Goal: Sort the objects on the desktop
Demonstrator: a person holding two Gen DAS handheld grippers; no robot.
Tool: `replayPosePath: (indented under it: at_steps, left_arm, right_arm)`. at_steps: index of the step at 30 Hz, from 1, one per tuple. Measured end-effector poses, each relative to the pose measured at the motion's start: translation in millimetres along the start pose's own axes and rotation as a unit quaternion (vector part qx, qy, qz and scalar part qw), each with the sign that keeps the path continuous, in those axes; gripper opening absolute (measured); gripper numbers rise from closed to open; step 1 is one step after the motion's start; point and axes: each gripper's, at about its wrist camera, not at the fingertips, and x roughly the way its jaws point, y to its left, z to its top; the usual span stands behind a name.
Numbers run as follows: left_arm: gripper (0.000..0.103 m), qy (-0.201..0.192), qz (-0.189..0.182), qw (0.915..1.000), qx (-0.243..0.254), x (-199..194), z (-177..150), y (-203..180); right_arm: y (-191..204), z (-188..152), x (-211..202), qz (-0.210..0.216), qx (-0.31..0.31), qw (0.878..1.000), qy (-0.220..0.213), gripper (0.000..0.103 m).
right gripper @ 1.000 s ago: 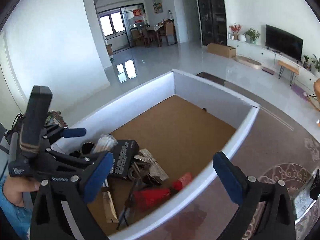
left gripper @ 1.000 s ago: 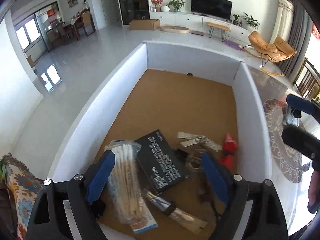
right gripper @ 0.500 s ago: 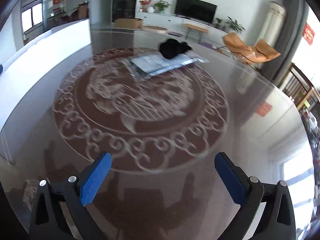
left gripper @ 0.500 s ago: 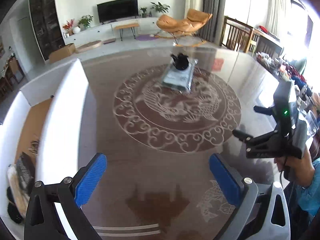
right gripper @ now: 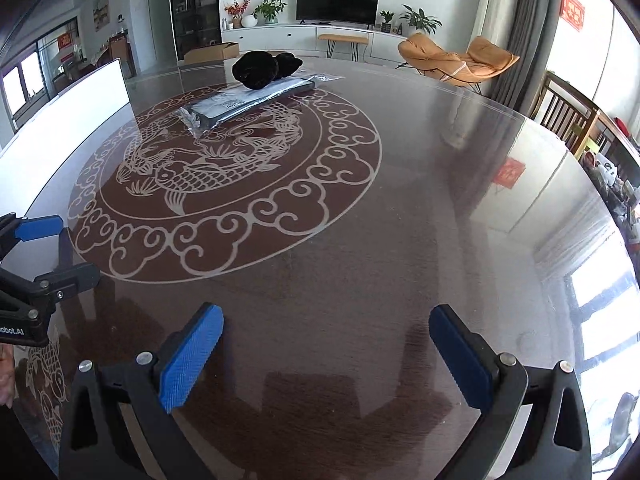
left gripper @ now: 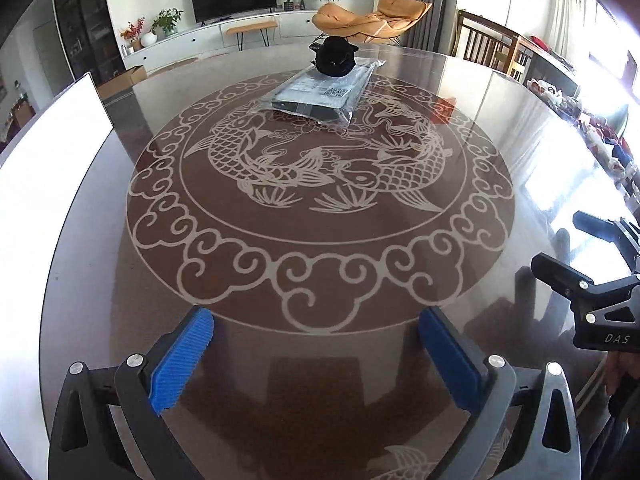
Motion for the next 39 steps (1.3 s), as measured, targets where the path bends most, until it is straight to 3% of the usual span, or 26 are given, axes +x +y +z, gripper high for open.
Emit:
replayPosePath:
  at_steps: [5, 11, 19, 22, 26, 29, 32, 34, 39]
  left_arm:
    - [0.103, 0.000, -0.002, 1.0000, 0.004, 13, 9, 15]
    - [0.103, -0.006, 0.020, 0.9992, -0.033, 13, 7, 68]
    - [0.103, -0.010, 0.035, 0.9977, -0.058, 10, 0, 87]
    - [0.103, -0.011, 0.033, 0.9977, -0.058, 10, -1, 89]
    - [0.103, -0.010, 0.034, 0.9976, -0.059, 10, 0, 88]
    - [0.103, -0.010, 0.034, 0.9976, -0.060, 12, 2, 88]
    - [0.103, -0.009, 0.034, 0.9975, -0.061, 12, 2, 88]
    - [0.103, -0.009, 0.034, 0.9975, -0.061, 13, 3, 88]
    - [0.103, -0.009, 0.034, 0.9975, -0.061, 13, 3, 88]
  right_arm:
    - [-5, -2, 5, 0.013, 0.019, 1.000, 0.009, 0.103]
    - [4, 10, 13, 0.001, 0.038, 0.999, 0.012, 0.103]
    - [96, 104, 75, 0.024, 0.048, 0.998, 0.033, 0.103]
    - [126, 145, 101, 0.015, 0.083, 0.995, 0.049, 0.103]
    - [132, 186, 129, -0.020, 0.178, 0.981, 0.071, 0.103]
    - [132, 207, 145, -0.039, 0.203, 0.975, 0.082, 0.103]
    - [133, 217, 157, -0.065, 0.174, 0.978, 0.089, 0.103]
    - [131, 215, 158, -0.059, 0.140, 0.985, 0.079, 0.102]
    - [108, 189, 137, -0.048, 0.109, 0.992, 0.035, 0.085]
